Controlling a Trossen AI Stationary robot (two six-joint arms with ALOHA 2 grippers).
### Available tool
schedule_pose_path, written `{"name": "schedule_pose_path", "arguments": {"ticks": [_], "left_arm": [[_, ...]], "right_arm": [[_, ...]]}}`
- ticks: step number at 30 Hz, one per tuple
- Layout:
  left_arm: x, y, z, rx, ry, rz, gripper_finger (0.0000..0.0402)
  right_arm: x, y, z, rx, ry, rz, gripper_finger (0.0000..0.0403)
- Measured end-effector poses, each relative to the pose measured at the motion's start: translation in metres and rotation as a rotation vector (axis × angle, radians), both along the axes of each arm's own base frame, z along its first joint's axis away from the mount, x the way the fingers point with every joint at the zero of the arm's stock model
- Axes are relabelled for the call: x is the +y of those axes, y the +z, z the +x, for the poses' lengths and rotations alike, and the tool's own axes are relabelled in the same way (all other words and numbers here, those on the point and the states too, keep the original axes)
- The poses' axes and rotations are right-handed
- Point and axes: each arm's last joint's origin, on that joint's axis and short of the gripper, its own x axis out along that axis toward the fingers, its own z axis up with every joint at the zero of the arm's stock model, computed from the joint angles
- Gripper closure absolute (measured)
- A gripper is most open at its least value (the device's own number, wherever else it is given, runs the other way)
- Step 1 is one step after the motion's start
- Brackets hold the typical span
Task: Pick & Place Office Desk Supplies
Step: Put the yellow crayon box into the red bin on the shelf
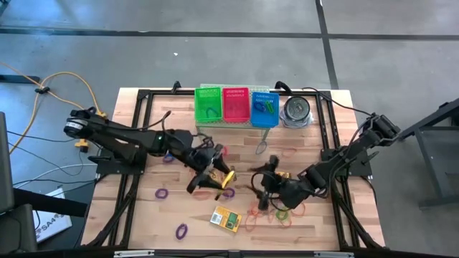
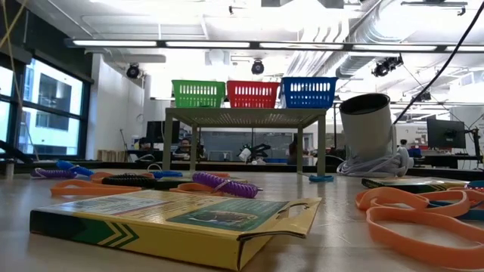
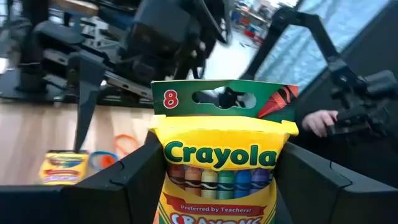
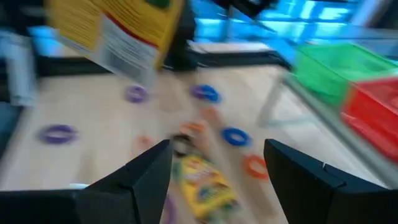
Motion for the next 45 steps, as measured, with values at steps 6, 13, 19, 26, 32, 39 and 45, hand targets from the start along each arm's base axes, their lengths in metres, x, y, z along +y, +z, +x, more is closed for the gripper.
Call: {"name": "schedule_pose_path", "arguments": {"ticks": [6,13,19,26,32,39,45], "left_arm": [[-0.019,0.002,-0.005,-0.048,-0.066,0.045,0.0144],[-0.035,0.005,-0.004,-0.169,-0.118,0.088,0.0144],[-0.039,-0.002,0.004,-0.193,-0.152,0.095,0.0144],[-0.042,-0.007,0.013,-0.231,-0.25,0.075,0.0144],[-0.041,-0.006,0.013,-0.235,-0.235,0.069,0.0144],[-0.044,-0.008,0.014,-0.237,-0.228,0.079,0.0144],[-0.044,-0.013,0.018,-0.224,-0.228,0.084,0.0144]], "right_arm": [[0.005,0.017,0.011,-0.112,0.292,0.082,0.0158],[-0.008,0.022,0.025,-0.196,0.277,0.07,0.0158],[-0.006,0.005,0.044,-0.203,0.393,0.097,0.0158],[0.001,0.0,0.05,-0.252,0.552,0.086,0.0158],[0.008,0.002,0.047,-0.25,0.741,0.134,0.0158],[0.009,0.004,0.047,-0.269,0.713,0.145,0.0158],[-0.001,0.0,0.054,-0.257,0.693,0.199,0.0158]]}}
